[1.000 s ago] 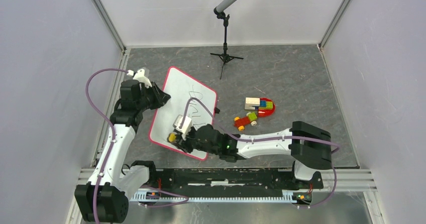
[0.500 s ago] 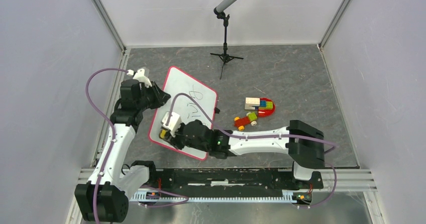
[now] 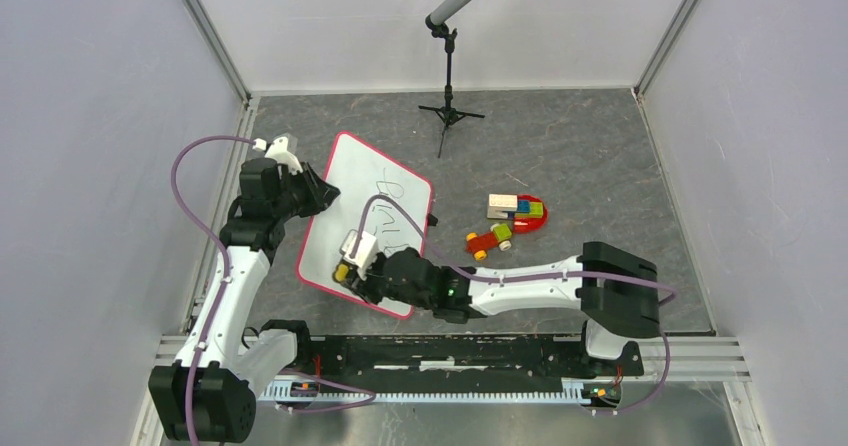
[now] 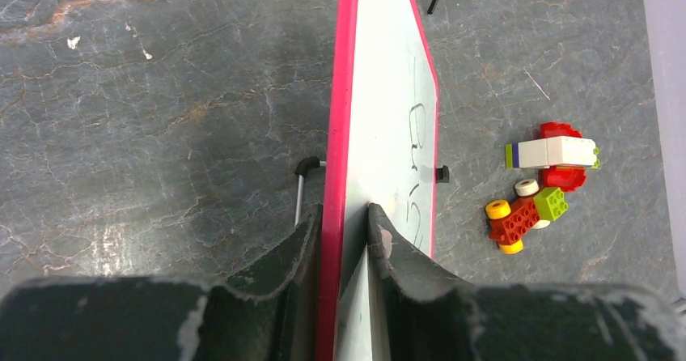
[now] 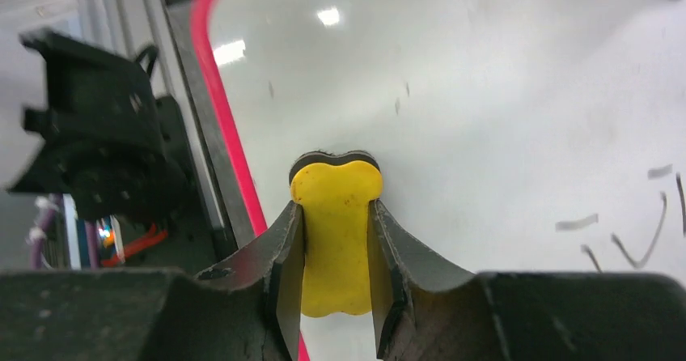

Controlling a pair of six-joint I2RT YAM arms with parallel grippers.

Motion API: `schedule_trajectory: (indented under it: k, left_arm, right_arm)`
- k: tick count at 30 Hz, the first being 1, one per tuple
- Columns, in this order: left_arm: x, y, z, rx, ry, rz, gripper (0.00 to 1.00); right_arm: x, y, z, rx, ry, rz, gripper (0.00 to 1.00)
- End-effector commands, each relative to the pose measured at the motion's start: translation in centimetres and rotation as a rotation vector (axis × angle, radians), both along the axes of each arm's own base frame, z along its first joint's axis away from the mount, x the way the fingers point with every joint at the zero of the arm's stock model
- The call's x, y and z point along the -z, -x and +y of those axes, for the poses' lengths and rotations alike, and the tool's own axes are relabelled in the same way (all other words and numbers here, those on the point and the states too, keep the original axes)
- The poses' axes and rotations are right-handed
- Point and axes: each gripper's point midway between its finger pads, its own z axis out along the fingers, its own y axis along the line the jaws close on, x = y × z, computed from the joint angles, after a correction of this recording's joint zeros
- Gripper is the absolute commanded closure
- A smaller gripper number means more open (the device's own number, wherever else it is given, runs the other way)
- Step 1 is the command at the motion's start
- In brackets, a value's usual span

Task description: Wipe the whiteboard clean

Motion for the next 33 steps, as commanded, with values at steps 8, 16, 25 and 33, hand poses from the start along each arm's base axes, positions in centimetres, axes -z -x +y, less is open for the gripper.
schedule_trajectory:
  k: [8,16,25,33]
  left_arm:
    - [1.3,0.7,-0.4,-0.003,0.009,0.062,0.98]
    - [1.1,0.7,-0.3,-0.008,0.006,0.057,0.98]
    - [1.0,0.8,-0.5,0.004,0.011,0.051,0.98]
    - [0.8,0.7,-0.8,0.013,0.026,0.049,0.98]
  right_arm:
    - [2.9,0.4,-1.8,0.015,0.147,0.027,0.80]
    - [-3.2,0.5,4.4,-0.089,-0.044,0.033,0.80]
    - [3.7,-7.2,-0.3,0.128,0.001,0.181,0.80]
    - [5.9,-7.4,-3.7,0.191,0.102,0.168,0.81]
